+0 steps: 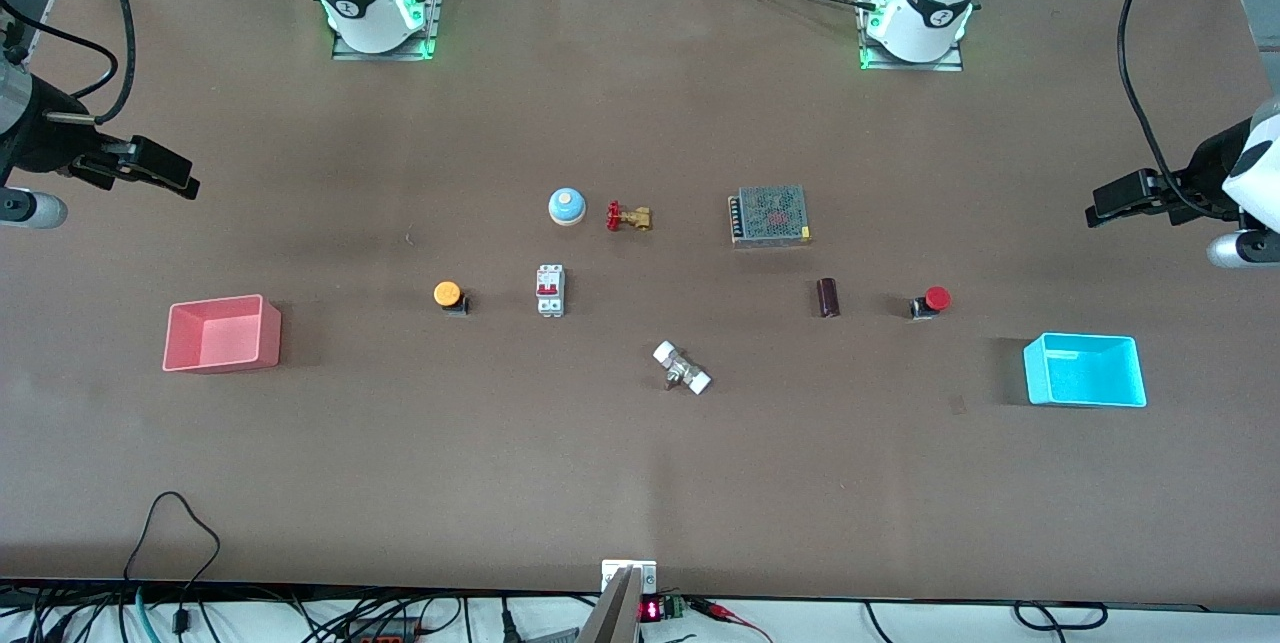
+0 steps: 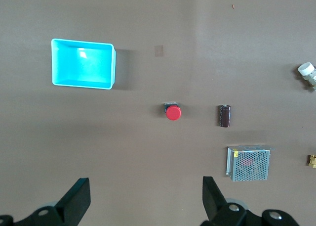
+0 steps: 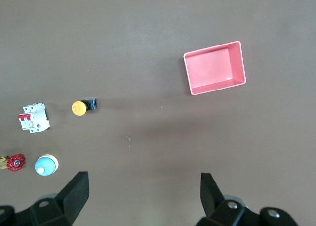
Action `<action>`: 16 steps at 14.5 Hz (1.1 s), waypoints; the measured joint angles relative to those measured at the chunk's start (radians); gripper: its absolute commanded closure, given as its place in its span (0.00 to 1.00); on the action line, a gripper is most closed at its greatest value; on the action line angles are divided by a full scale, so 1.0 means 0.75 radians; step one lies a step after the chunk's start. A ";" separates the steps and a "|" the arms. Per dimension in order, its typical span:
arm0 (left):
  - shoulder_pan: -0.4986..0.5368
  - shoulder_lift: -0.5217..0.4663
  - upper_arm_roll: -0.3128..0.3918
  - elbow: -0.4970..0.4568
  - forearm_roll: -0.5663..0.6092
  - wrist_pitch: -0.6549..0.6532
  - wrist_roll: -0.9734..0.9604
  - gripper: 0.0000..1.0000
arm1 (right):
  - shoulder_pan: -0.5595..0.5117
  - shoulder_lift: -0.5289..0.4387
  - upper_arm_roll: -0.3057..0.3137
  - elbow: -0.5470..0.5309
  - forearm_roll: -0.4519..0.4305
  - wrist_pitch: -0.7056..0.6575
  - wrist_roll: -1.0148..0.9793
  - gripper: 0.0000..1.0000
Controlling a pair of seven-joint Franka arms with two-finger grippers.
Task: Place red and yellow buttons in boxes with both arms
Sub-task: 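Move the left gripper over the red button while the right gripper advances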
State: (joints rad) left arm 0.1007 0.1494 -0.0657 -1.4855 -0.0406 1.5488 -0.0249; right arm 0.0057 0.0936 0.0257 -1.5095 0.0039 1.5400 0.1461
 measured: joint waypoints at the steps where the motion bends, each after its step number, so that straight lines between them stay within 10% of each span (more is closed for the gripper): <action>1: 0.000 0.000 0.000 -0.002 0.000 0.000 0.000 0.00 | 0.000 0.000 0.000 0.000 0.000 -0.001 0.000 0.00; 8: -0.002 0.025 0.000 -0.062 0.001 0.001 0.002 0.00 | 0.001 0.002 0.000 -0.002 0.000 -0.005 0.000 0.00; 16: -0.021 0.375 -0.003 -0.117 0.001 0.144 0.010 0.00 | 0.013 0.078 0.001 -0.024 0.000 -0.094 -0.009 0.00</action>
State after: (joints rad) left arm 0.0851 0.4304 -0.0679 -1.5734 -0.0400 1.6571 -0.0174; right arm 0.0156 0.1523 0.0261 -1.5272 0.0038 1.4697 0.1392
